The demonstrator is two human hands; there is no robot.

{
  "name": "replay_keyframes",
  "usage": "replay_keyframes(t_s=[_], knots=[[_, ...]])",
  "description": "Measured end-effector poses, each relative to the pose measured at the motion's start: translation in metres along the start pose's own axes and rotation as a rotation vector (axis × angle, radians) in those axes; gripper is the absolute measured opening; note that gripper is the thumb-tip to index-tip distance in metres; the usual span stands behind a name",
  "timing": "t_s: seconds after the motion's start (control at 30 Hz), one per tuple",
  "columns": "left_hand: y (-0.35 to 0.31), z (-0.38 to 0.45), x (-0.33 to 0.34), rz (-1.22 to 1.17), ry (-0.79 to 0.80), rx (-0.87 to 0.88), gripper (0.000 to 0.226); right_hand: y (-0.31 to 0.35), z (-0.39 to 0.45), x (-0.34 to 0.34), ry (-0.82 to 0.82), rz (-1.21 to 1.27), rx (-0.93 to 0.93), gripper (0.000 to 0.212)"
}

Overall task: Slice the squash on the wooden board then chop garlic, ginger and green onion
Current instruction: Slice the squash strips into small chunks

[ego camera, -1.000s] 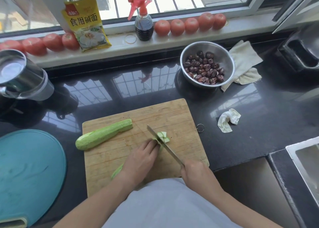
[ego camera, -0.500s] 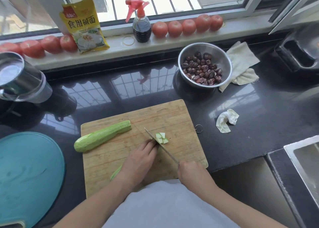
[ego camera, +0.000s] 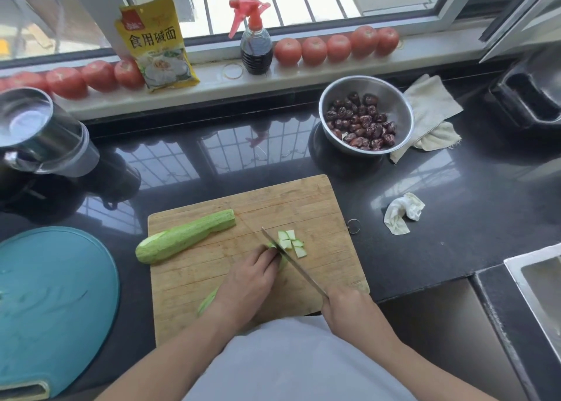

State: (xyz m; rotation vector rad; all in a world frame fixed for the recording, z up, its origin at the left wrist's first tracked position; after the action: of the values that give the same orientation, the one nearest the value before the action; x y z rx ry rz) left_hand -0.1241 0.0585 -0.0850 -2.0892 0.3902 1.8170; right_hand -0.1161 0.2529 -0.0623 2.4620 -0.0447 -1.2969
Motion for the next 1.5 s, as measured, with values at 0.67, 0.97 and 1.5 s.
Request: replay_keyframes(t_s=[0.67, 0.97, 1.5], knots=[[-0.001, -0.002, -0.012, -0.038, -0.062, 0.011, 0.046, 0.009, 0.02, 0.002, -0.06, 0.201, 0.036, 0.026], [0.0, -0.001, -0.006, -0.025, 0.0, 0.008, 0.055, 0.006, 0.002, 0.002, -0.011, 0.031, -0.009, 0.02], [0.0, -0.006, -0.007, -0.004, -0.129, 0.018, 0.042, 0.013, 0.025, 0.005, -0.066, 0.206, 0.051, 0.024]])
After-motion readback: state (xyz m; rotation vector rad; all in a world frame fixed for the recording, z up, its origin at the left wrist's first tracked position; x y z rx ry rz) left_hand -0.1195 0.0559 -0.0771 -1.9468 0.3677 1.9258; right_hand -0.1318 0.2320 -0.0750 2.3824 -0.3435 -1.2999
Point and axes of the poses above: each hand's wrist, its own z-axis towards the middle knuckle, its own x-axis out of the palm, y = z × x, the point moved 5 cm from there along z, towards the middle knuckle, and after that the axes turned 7 degrees about z, right-handed, at the moved point
